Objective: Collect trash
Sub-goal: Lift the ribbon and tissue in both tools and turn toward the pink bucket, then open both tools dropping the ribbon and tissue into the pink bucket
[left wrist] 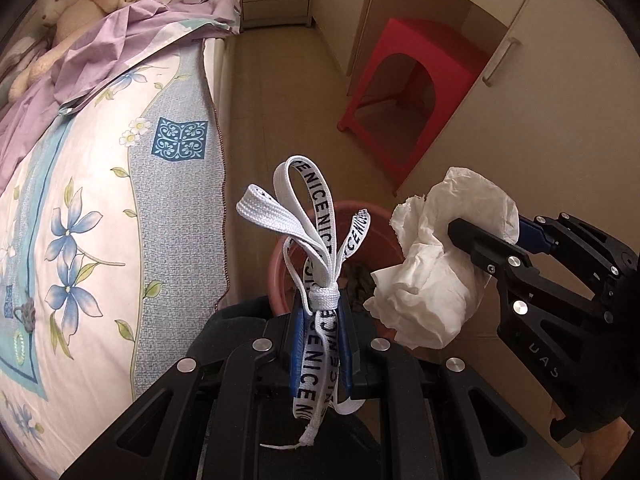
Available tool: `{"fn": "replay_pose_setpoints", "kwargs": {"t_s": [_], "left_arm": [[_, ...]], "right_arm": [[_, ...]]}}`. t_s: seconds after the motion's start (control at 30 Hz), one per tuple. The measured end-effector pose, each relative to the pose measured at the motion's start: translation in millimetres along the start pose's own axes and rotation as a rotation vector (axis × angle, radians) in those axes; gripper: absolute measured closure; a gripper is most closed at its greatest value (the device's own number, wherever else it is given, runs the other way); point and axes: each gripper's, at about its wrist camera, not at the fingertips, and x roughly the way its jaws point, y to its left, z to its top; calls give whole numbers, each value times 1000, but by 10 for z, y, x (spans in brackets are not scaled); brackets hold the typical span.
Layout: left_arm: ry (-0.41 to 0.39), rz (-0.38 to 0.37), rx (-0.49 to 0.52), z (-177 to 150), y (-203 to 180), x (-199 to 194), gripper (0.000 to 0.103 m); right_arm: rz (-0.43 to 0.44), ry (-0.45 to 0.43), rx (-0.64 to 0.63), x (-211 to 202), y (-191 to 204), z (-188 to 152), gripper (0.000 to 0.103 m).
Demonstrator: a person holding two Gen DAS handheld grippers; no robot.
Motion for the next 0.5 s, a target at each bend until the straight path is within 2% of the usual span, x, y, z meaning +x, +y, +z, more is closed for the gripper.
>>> {"fn": "replay_pose_setpoints", "kwargs": {"t_s": [0.13, 0.33, 0.37, 0.47, 0.5], "left_arm": [[15, 7, 32, 46, -167, 113, 87], [42, 27, 70, 83, -342, 288, 80], [46, 34, 76, 88, -360, 313, 75], [48, 50, 95, 103, -394, 376, 48], [47, 56, 100, 100, -387, 388, 46]], "right_arm": [[-13, 10, 32, 27, -169, -65, 78], [-23, 19, 62, 78, -319, -144, 78], [-24, 21, 66, 86, -344, -158, 78], [-28, 27, 75, 122, -395, -180, 78], [-29, 30, 78, 136, -410, -185, 78]]}}
